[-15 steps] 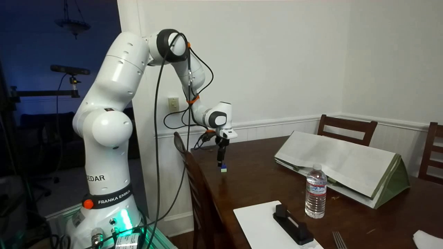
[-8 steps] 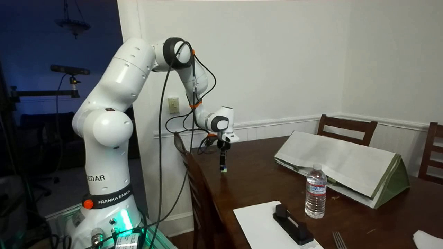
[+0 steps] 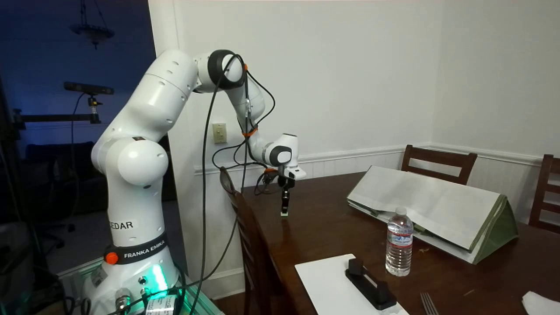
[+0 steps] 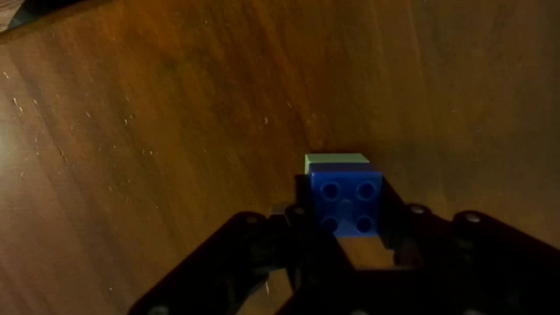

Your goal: Pick up the lego blocks and put them on the water bottle

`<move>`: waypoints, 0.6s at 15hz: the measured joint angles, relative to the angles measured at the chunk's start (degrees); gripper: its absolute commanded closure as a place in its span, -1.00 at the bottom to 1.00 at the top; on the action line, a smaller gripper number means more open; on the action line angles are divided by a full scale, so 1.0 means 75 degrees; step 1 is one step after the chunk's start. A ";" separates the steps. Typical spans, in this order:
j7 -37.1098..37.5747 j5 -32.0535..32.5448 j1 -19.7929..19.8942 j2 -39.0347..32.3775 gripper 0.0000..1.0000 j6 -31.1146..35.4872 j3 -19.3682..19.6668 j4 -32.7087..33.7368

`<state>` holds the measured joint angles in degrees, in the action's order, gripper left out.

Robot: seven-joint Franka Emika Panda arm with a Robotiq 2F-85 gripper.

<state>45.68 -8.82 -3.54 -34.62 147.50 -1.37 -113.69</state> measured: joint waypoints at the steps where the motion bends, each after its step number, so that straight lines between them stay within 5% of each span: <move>1: 0.0006 0.0000 -0.0020 0.0024 0.78 -0.0073 0.0063 0.0053; 9: 0.0841 0.0000 0.0099 0.0899 0.78 -0.1660 0.1183 0.0940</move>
<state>51.98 -8.82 -2.79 -27.88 135.05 7.50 -106.64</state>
